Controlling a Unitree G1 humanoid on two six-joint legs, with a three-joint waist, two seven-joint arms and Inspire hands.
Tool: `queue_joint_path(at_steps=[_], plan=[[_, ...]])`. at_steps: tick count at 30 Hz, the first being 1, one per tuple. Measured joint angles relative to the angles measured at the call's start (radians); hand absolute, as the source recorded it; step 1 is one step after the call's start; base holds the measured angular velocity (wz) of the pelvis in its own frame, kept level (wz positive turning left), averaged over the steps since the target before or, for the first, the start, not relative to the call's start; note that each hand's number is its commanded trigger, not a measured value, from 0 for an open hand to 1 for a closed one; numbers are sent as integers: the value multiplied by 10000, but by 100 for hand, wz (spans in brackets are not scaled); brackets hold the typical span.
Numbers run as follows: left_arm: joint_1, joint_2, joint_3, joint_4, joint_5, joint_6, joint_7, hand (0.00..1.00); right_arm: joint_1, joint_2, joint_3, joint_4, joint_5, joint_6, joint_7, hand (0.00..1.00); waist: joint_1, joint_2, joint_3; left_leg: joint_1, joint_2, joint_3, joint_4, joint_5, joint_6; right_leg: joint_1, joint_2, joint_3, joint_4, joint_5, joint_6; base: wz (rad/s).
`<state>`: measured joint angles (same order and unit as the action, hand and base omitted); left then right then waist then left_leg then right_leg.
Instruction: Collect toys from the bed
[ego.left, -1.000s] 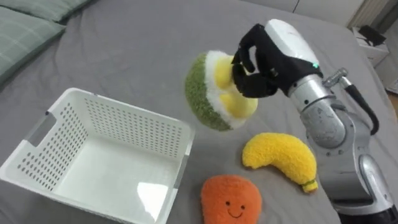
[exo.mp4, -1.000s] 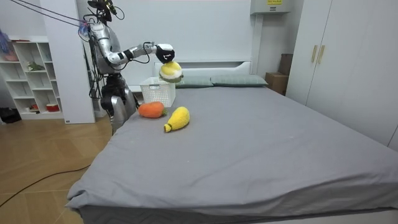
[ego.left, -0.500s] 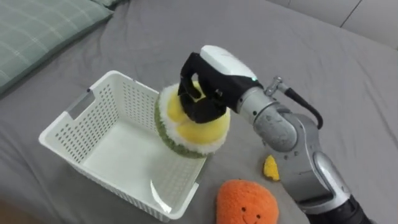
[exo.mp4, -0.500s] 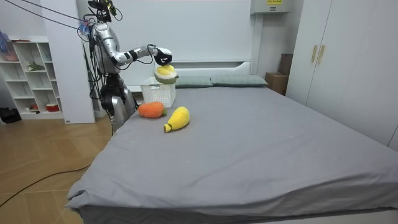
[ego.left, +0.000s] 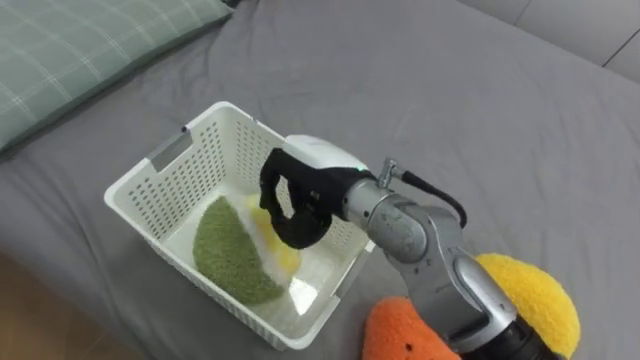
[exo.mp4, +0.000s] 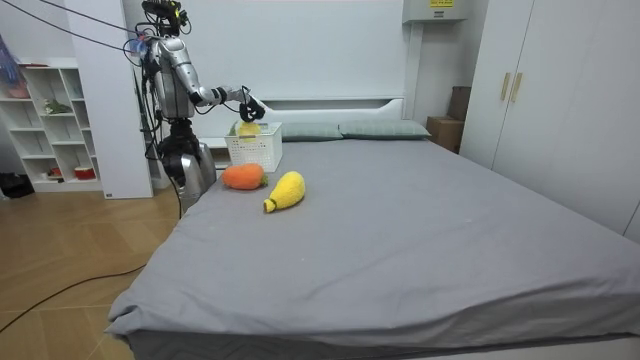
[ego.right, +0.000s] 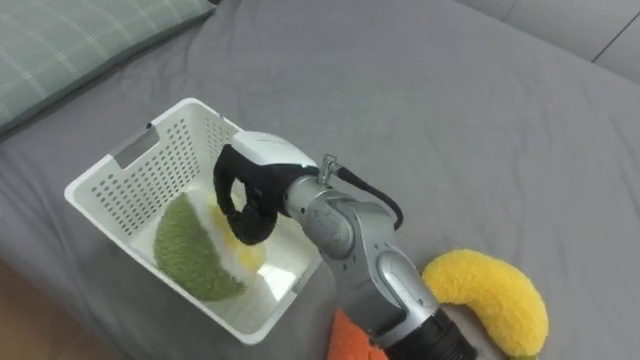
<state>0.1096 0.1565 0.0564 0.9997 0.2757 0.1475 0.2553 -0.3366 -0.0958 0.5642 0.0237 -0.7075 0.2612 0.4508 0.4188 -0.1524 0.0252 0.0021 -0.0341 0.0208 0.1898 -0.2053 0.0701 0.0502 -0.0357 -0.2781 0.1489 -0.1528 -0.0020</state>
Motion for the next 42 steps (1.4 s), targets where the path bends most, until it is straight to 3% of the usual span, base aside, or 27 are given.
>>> queue_joint_path(at_steps=[11,17,21,27,30,32,42], plan=[[-9,-13,-17,19,-1,-1,194,0,15,-121,40,556,-25,-37,-575,0,-102,23,14,-100,-22,-100,37,0,1,0,-87,-292,-1,1,3,3],[-1,-66,-12,-116,4,48,200,0,15,-360,-179,534,58,-238,-913,0,-478,153,-6,-141,-91,-185,138,33,46,-4,-93,-379,-3,10,20,4],[-21,-94,28,-117,0,41,195,0,29,-577,-825,390,192,-540,-1262,0,-712,359,-39,-90,-114,-85,87,64,94,-19,-132,-243,5,27,50,-4],[17,-227,220,-87,-102,37,277,0,55,-640,-1823,-258,1034,-638,-2176,0,-1178,466,-141,55,-101,69,53,80,105,20,-122,-7,9,34,61,-8],[60,-405,431,-43,-110,13,473,0,73,-685,-2444,-508,1693,-871,-2881,0,-1375,553,-189,198,-99,122,-22,84,107,99,-138,73,9,40,71,-8],[210,-438,493,-54,-102,-86,482,0,95,-752,-2861,-465,2242,-948,-3208,0,-1462,613,-173,320,-91,159,-60,84,108,195,-139,131,4,40,73,-7],[1151,-554,1252,-389,-186,-258,395,0,939,-1152,-4661,137,4049,-1322,-4419,0,-2216,555,-210,600,-89,292,-208,82,114,390,-134,255,23,56,98,-3]])
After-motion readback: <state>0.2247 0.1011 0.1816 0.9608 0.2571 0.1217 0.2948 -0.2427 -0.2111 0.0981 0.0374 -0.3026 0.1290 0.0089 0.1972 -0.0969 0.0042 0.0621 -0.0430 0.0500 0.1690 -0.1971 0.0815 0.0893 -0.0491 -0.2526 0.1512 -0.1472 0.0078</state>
